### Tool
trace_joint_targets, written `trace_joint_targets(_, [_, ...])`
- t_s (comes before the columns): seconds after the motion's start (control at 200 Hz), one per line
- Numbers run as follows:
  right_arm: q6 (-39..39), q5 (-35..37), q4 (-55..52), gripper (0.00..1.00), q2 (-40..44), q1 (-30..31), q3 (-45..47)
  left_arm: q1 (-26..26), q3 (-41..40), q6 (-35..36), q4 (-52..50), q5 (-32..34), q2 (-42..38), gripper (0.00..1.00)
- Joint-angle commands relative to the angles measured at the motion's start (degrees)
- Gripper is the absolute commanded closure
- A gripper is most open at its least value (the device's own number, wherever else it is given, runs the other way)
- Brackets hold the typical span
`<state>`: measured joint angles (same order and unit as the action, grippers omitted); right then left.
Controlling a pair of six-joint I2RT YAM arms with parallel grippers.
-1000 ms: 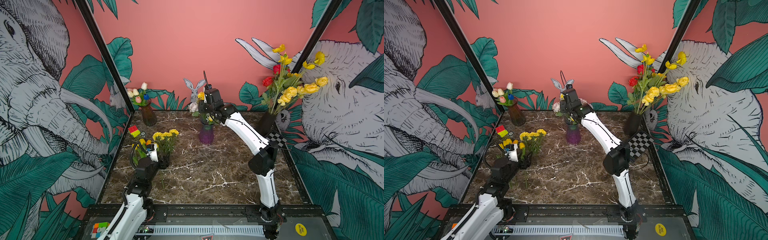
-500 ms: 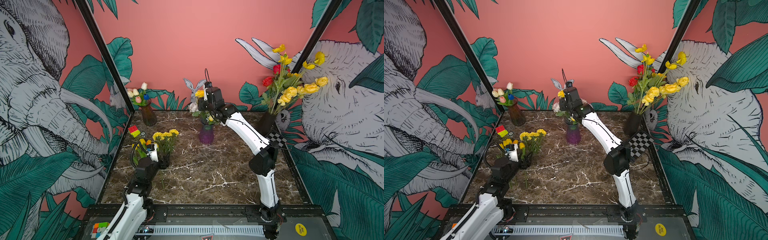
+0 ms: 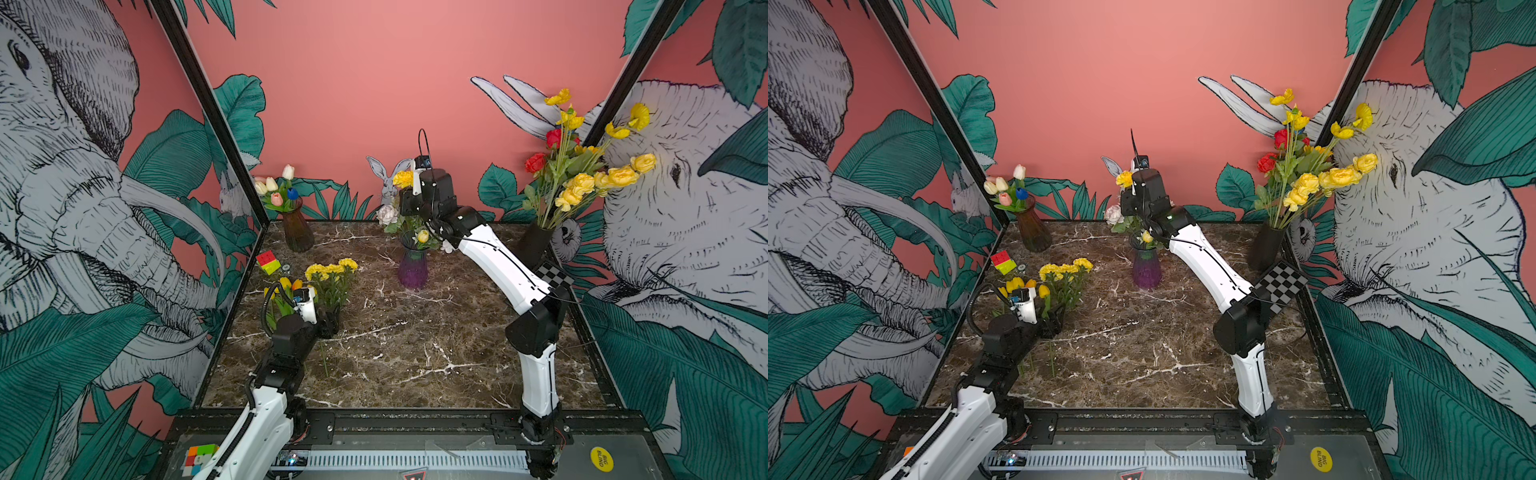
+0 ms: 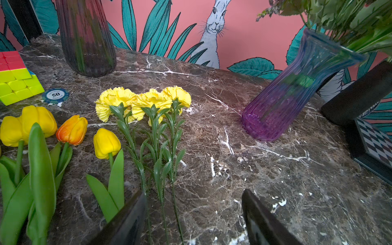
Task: Pick out yellow flowers from the vase
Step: Pick up the flower from the vase.
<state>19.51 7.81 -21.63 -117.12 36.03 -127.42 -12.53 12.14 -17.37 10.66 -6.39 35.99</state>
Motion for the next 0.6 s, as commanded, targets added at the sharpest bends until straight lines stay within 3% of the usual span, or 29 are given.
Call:
trace_joint_targets(0.0, [-0.1,-1.2,3.3,0.71,3.6,-0.2,0.5,0.2,-0.4,0.1,1.5,0.0,-0.1,0.27])
trace_joint_targets(0.445, [-0.4,-4.7,4.4,0.72,6.9,1.0,0.0,0.3,-0.5,0.6,2.9,-2.2,0.2,0.27])
trace_joint_targets(0.595, [-1.2,-5.5,4.8,0.72,8.7,1.8,0.0,0.3,0.2,-2.7,7.1,-4.1,-0.1,0.23])
